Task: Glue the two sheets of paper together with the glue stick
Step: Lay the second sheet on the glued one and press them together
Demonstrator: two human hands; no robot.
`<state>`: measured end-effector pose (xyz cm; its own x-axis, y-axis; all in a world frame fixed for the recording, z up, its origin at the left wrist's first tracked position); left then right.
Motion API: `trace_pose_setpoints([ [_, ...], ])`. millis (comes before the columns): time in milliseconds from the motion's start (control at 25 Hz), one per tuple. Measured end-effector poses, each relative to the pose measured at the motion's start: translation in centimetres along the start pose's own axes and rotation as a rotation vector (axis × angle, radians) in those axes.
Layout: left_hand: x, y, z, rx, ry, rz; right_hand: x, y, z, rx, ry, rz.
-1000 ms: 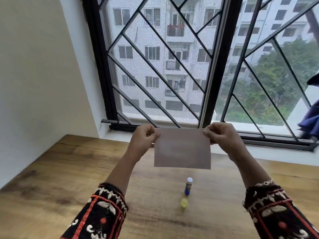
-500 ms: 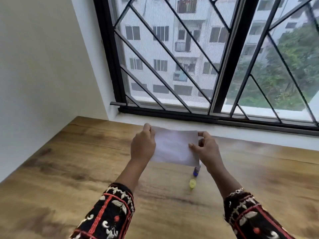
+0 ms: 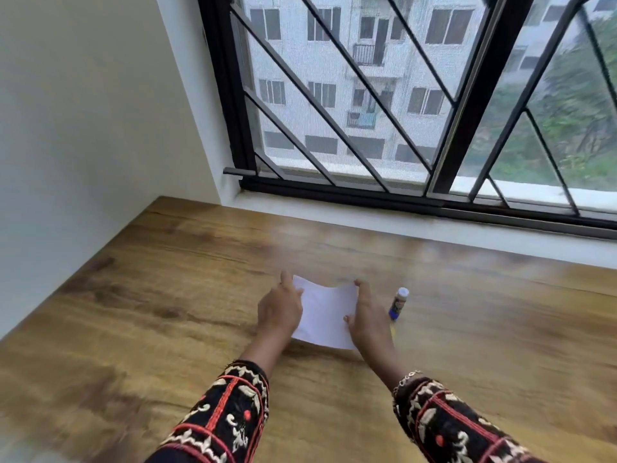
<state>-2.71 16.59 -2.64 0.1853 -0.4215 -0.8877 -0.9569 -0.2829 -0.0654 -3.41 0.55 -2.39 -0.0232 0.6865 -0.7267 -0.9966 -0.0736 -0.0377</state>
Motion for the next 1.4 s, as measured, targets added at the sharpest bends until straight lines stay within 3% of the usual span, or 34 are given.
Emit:
trace_pose_setpoints([
  [280,2.7,1.5,1.7,0.062,-0.29,0.135,1.8,0.2,-0.7,-0.053,0.373,0.165],
  [480,4.6,3.1,1.8,0.244,-0.292,0.301,3.1,1.2,-0.6,-0.237,0.618,0.116],
  [600,5.0,3.6,1.7,0.233,-0.272,0.371,4.5,1.4,-2.0,-0.268,0.552,0.402],
  [680,4.9,3.6,1.8,0.247,-0.297,0.391,5.1,1.3,-2.9,-0.279,0.544,0.494],
  [1160,4.4,3.0,2.1,0.303,-0.363,0.498,4.1,2.1,-2.6,-0.298,0.576,0.518],
  [1400,4.9,4.4,1.0,0.395,-0.358,0.305,-0.7,5.0,-3.4,-0.53,0.507,0.169],
])
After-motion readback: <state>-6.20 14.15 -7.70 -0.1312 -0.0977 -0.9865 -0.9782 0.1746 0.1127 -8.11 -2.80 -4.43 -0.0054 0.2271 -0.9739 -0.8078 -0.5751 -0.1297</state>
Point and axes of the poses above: each hand's wrist, its own y-axis away from the middle knuckle, its own x-axis out of the palm, z = x × y, the point moved 1 cm from there along -y, towards the middle knuckle, and after that the axes turned 2 degrees about -x, right-handed, at the moved point
